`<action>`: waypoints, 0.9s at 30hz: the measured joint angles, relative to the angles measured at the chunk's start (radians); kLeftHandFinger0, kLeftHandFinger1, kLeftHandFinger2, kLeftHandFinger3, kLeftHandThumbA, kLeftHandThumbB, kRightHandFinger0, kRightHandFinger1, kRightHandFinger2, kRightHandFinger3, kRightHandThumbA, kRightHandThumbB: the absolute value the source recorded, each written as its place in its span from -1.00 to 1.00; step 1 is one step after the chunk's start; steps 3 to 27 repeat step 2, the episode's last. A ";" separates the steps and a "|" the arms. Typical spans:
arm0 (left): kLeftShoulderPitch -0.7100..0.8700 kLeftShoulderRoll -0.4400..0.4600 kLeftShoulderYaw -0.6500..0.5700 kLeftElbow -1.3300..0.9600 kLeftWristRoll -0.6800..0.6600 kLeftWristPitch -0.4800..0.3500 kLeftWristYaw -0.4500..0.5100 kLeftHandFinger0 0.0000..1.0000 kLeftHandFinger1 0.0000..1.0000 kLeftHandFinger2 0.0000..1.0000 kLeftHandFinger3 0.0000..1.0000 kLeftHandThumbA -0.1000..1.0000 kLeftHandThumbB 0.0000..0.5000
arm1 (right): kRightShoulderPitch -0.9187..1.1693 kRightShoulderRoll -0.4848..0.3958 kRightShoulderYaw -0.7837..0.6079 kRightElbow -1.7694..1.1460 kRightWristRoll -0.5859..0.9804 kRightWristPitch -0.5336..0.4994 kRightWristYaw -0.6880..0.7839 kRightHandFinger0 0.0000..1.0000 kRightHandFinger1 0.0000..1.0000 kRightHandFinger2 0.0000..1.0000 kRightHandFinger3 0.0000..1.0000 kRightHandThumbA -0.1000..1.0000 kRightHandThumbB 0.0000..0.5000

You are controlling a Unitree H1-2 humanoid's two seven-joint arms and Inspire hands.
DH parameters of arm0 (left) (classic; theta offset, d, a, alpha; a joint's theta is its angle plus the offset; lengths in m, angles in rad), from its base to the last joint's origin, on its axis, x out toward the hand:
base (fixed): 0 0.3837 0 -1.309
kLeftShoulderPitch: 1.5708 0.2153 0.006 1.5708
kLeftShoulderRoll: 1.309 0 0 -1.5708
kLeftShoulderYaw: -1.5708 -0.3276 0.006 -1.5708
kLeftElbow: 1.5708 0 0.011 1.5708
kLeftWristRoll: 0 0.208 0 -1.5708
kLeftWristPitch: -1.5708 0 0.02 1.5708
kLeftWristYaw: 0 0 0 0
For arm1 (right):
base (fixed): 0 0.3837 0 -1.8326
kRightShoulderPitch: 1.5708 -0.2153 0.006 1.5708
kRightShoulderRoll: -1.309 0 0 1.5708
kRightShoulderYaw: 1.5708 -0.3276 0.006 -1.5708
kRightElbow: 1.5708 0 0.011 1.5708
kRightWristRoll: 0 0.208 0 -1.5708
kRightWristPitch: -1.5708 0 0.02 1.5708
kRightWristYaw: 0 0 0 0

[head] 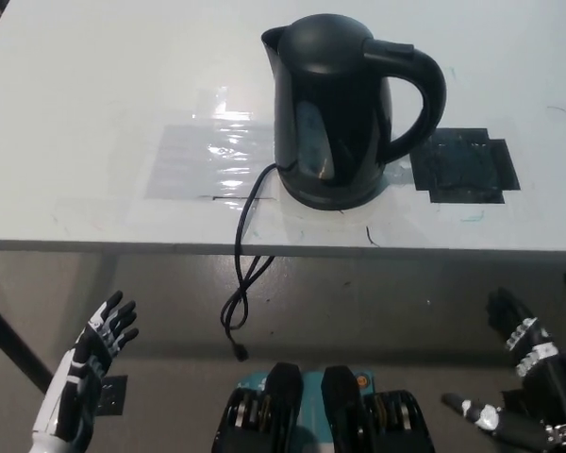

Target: A kettle and its base are kept separately on the desk infront of the robot and the robot uses its right hand to lift the kettle by its handle and places it on its base to align it correctly.

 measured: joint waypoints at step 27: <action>0.002 0.000 0.000 0.000 0.000 -0.001 0.000 1.00 1.00 1.00 1.00 1.00 -0.45 | 0.003 0.000 0.006 0.015 -0.001 -0.004 -0.003 1.00 1.00 1.00 1.00 1.00 0.12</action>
